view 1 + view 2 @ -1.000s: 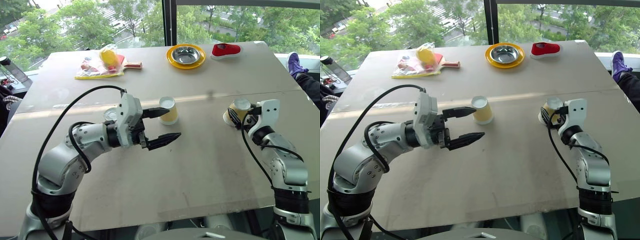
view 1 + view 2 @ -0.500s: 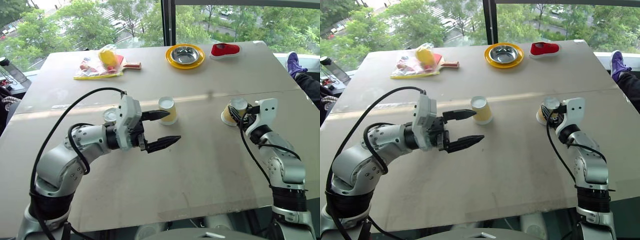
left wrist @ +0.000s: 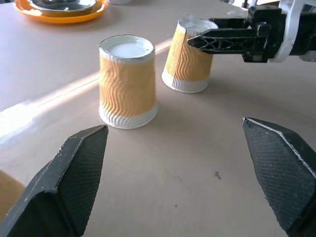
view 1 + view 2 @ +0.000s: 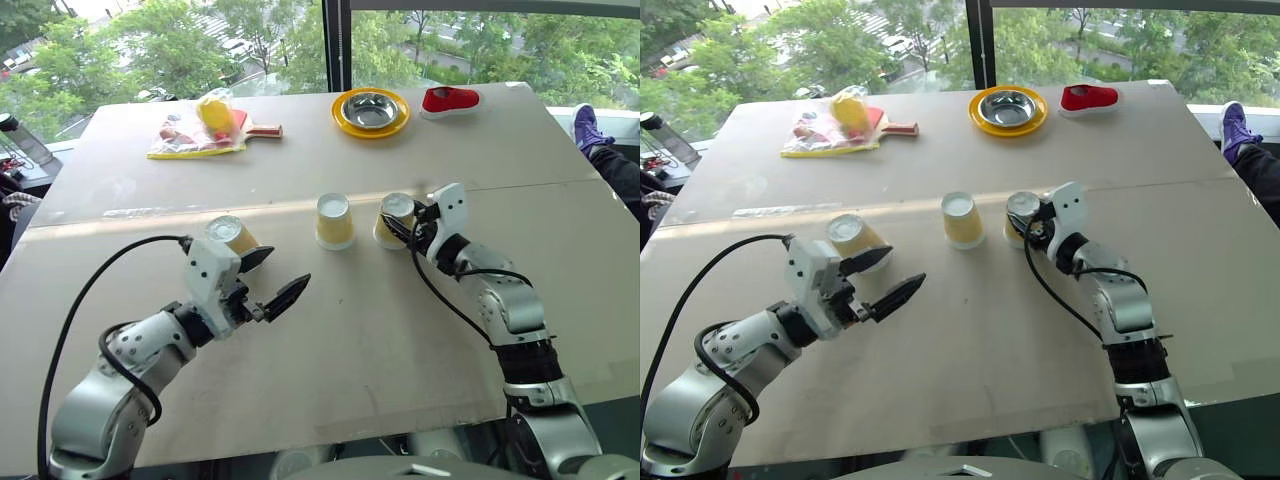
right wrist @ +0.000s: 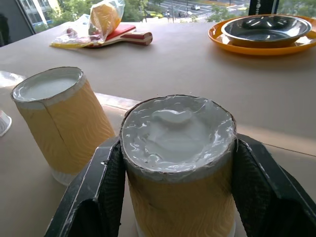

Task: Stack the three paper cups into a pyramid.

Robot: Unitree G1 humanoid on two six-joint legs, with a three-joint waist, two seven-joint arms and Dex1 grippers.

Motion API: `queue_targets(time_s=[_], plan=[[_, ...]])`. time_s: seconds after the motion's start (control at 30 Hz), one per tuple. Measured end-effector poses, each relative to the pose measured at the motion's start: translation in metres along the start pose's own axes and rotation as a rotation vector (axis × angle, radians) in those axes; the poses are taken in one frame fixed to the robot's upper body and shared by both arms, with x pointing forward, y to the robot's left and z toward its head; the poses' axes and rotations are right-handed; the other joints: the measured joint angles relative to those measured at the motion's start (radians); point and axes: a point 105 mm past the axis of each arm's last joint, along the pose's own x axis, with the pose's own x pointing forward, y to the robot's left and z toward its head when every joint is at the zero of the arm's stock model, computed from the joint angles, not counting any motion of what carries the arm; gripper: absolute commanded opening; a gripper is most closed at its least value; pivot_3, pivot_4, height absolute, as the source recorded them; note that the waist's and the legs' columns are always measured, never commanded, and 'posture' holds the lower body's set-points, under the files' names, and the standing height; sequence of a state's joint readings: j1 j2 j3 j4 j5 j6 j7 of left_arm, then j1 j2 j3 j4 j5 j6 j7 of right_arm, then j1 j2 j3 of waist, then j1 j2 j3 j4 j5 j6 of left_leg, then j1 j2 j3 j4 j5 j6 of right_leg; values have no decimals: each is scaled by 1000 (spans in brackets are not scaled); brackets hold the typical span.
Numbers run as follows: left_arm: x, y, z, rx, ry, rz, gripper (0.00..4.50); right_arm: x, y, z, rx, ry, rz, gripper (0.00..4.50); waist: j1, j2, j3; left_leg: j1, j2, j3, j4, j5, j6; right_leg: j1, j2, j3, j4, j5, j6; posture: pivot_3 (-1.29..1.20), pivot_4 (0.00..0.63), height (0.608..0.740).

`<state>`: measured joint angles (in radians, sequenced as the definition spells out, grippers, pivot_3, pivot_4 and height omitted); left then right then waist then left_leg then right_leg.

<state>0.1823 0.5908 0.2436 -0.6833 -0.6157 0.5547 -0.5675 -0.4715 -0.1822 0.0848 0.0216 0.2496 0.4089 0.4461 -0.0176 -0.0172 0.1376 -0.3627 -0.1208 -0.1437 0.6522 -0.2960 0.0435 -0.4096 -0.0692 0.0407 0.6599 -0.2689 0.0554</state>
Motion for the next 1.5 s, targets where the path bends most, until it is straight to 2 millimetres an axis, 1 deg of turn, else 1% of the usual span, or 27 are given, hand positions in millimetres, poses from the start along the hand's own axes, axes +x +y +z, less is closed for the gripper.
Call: queue_targets(time_s=[0.07, 0.3, 0.67, 0.7, 0.73, 0.8, 0.87, 0.97, 1.1, 1.17, 1.2, 1.23, 1.37, 1.5], plan=[[-1, -3, 0, -4, -8, 13, 4500, 7, 2, 1, -9, -1, 13, 2315, 1, 0, 0, 0, 0, 0, 0, 0, 0, 0, 0, 0, 0, 0, 0, 0, 150, 740], [-4, 2, 4, 0, -42, 66, 4500, 20, 16, 0, 6, -4, 69, 2315, -1, 0, 0, 0, 0, 0, 0, 0, 0, 0, 0, 0, 0, 0, 0, 0, 150, 740], [-4, 3, 7, 13, -55, 68, 4500, 22, 25, -1, 14, 2, 110, 2315, -1, -1, -1, 1, 0, 0, 0, 0, 0, 0, 0, 0, 1, 0, 0, 0, 150, 740], [-4, 3, 7, 14, -55, 68, 4500, 22, 25, -1, 17, 2, 112, 3219, -1, -1, -1, 1, 0, 0, 0, 0, 0, 0, 0, 0, 1, 0, 0, 0, 150, 740], [-4, 4, 8, 16, -56, 68, 4500, 22, 25, -1, 26, 0, 111, 3474, -1, -1, -1, 1, 0, 0, 0, 0, 0, 0, 0, 0, 1, 0, 0, 0, 150, 740], [-4, 4, 8, 18, -56, 70, 4500, 20, 24, -7, 42, 15, 105, 4453, 0, 0, -1, 0, 0, 0, 0, 0, 0, 0, 0, 0, 1, 0, 0, 0, 150, 740], [-3, 4, 8, 19, -56, 72, 4500, 20, 24, -9, 51, 22, 104, 4453, 0, 0, 0, 0, 0, 0, 0, 0, 0, 0, 0, 0, 1, 0, 0, 0, 150, 740], [-2, 4, 7, 14, -63, 77, 4500, 16, 17, -9, 41, 35, 93, 4453, 1, 0, 0, 0, 0, 0, 0, 0, 0, 0, 0, 0, 0, 0, 0, 0, 150, 740], [-3, 1, 6, 4, -90, 83, 4500, -1, 14, -6, 22, 43, 114, 4453, 4, 0, 0, -1, 0, -1, 0, 0, 0, 0, 0, 0, 0, 0, 0, 0, 150, 740], [-4, 1, 4, 1, -89, 90, 4500, -5, 14, -6, 22, 48, 121, 4453, 4, 0, 0, -1, 0, -1, 0, 0, 0, 0, 0, 0, 0, 0, 0, 0, 150, 740], [-5, 1, 1, 15, -89, 119, 4500, -17, 15, -8, 8, 66, 139, 4453, 4, 0, 0, -1, 0, -1, 0, 0, 0, 0, 0, 0, -1, 0, 0, 0, 150, 740], [-6, 2, -2, 16, -79, 132, 4500, -21, 14, -10, 7, 76, 142, 4453, 5, 0, 0, -1, 0, -1, 0, 0, 0, 0, 0, 0, -1, 0, 0, 0, 150, 740], [1, 5, -9, -32, -115, 300, 4500, -51, 15, -27, 24, 168, 183, 4453, 15, -1, -1, -1, 0, -1, 0, 0, 0, 1, -1, 0, -2, 0, 0, 0, 150, 740], [1, 10, -9, -55, -163, 432, 4500, -75, 13, -31, 13, 199, 209, 4453, 19, -2, -1, -1, 0, -1, 0, 0, 0, 2, -1, 1, -2, 0, 0, 0, 150, 740]])
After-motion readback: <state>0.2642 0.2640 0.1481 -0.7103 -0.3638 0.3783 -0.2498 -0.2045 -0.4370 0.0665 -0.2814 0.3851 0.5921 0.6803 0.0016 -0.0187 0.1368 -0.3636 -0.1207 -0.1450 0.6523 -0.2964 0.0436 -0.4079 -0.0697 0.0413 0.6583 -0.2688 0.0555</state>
